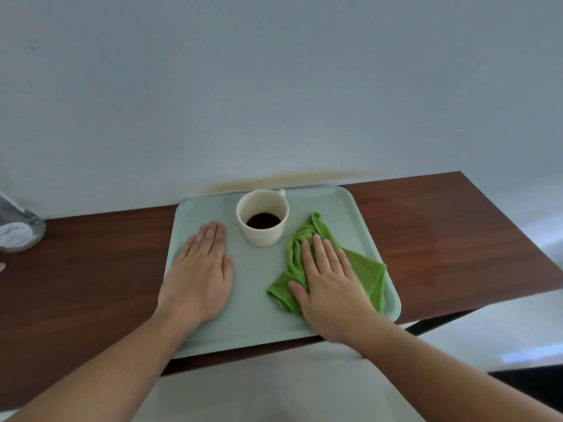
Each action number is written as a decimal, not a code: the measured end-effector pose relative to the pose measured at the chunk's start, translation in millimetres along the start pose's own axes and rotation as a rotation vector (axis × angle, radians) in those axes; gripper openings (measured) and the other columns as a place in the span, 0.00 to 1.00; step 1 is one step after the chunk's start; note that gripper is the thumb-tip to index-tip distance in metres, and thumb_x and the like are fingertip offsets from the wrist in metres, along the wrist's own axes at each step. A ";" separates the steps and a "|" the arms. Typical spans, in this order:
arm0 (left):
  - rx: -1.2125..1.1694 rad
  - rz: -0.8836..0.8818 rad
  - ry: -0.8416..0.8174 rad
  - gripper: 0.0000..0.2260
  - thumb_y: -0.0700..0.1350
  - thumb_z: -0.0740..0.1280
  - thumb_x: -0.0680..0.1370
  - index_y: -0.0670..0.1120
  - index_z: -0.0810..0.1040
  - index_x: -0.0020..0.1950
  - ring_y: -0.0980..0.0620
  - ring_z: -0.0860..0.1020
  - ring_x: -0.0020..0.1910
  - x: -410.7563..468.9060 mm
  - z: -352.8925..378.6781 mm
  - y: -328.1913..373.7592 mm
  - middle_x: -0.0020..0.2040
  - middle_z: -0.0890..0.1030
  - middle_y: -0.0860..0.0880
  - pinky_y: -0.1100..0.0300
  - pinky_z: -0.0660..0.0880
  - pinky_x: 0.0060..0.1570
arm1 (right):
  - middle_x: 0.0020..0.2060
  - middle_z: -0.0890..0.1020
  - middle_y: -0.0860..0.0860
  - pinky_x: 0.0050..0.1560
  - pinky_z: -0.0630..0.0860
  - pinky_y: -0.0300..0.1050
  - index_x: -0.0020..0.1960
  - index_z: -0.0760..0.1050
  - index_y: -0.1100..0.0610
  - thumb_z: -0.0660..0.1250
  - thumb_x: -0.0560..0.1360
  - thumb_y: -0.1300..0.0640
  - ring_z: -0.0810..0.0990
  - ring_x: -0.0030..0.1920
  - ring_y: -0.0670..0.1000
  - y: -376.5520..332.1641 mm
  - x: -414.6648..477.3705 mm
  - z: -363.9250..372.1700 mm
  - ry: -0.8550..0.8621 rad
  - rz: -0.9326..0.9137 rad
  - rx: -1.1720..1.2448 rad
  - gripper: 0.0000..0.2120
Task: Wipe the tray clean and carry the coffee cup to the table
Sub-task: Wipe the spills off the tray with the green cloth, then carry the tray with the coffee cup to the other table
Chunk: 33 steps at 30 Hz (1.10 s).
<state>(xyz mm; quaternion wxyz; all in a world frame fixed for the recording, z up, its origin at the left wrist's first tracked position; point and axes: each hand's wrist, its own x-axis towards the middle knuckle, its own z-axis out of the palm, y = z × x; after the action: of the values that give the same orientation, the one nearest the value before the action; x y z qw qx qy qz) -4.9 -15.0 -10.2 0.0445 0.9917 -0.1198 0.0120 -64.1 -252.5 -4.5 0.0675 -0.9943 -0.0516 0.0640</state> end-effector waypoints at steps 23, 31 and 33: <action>-0.088 -0.017 -0.012 0.29 0.52 0.46 0.83 0.42 0.51 0.82 0.51 0.50 0.81 -1.9 -5.9 2.7 0.83 0.53 0.45 0.54 0.47 0.79 | 0.83 0.47 0.54 0.80 0.36 0.57 0.84 0.48 0.53 0.43 0.83 0.38 0.41 0.82 0.55 111.1 61.5 -49.7 0.107 0.286 0.043 0.33; -0.336 -0.293 0.312 0.17 0.47 0.64 0.79 0.42 0.76 0.65 0.41 0.76 0.57 -66.4 -27.6 -20.5 0.58 0.78 0.43 0.46 0.74 0.56 | 0.51 0.75 0.53 0.55 0.70 0.56 0.62 0.72 0.58 0.66 0.75 0.46 0.73 0.54 0.60 62.0 -60.4 -31.2 0.419 0.407 0.431 0.21; -0.400 -0.524 0.185 0.21 0.50 0.65 0.78 0.43 0.71 0.69 0.43 0.76 0.55 -77.0 -24.5 -26.0 0.57 0.75 0.45 0.46 0.74 0.51 | 0.54 0.75 0.54 0.55 0.70 0.53 0.63 0.73 0.59 0.68 0.75 0.46 0.74 0.58 0.61 56.6 -73.4 -23.2 0.297 0.508 0.519 0.22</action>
<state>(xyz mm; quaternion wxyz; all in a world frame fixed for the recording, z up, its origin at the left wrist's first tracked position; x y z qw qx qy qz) -73.8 30.6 9.3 0.2502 0.9551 0.1438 0.0665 -128.1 -319.4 19.2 0.3052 -0.9239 0.2242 -0.0551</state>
